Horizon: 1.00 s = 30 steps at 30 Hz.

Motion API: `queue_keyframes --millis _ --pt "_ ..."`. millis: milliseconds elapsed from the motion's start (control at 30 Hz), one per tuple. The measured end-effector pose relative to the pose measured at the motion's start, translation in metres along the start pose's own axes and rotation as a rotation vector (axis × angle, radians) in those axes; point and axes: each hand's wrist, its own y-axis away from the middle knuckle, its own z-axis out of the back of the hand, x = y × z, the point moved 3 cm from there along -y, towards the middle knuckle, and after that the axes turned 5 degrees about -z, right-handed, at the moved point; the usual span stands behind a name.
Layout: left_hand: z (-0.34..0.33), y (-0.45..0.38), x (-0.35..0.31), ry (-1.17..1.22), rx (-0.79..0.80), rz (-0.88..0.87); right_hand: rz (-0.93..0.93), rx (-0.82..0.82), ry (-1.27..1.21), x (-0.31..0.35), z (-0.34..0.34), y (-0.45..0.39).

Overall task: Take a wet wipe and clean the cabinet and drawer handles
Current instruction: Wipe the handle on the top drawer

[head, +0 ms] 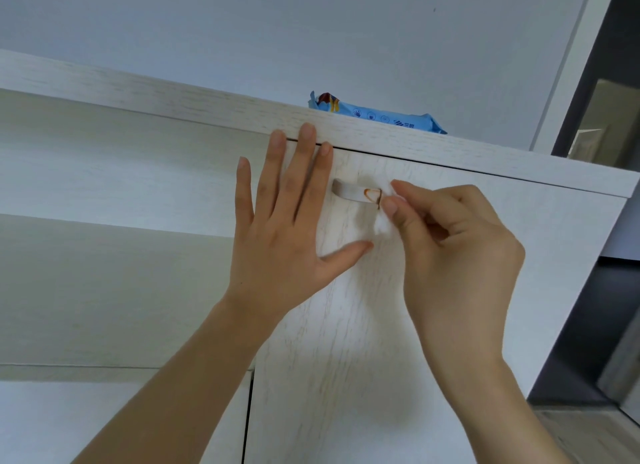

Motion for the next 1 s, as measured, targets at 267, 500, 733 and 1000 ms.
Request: queue_keyframes --millis 267,500,733,1000 --pt "0.000 0.000 0.000 -0.004 -0.010 0.014 -0.054 -0.020 -0.043 0.001 -0.001 0.005" --pt "-0.001 0.000 0.000 0.001 -0.017 0.013 -0.076 -0.049 -0.131 0.002 -0.004 0.007" --pt "-0.002 0.000 0.001 0.030 -0.029 0.025 -0.080 -0.029 -0.134 0.005 -0.007 0.005" --pt "-0.004 0.000 0.001 0.064 -0.056 0.025 -0.087 0.017 -0.105 0.008 -0.010 0.005"
